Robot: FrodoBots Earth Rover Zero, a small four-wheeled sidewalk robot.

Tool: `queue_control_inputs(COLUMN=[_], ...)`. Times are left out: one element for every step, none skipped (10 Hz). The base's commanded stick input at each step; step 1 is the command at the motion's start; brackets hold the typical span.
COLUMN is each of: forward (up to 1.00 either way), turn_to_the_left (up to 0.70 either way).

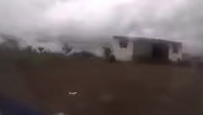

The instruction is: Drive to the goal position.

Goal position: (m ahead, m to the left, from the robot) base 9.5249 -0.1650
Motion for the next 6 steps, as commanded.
queue_control_inputs(forward=[0.7, 0.7, 0.7, 0.7, 0.7, 0.7], turn_to_the_left=[0.35, 0.35, 0.28, 0.07, 0.0, 0.0])
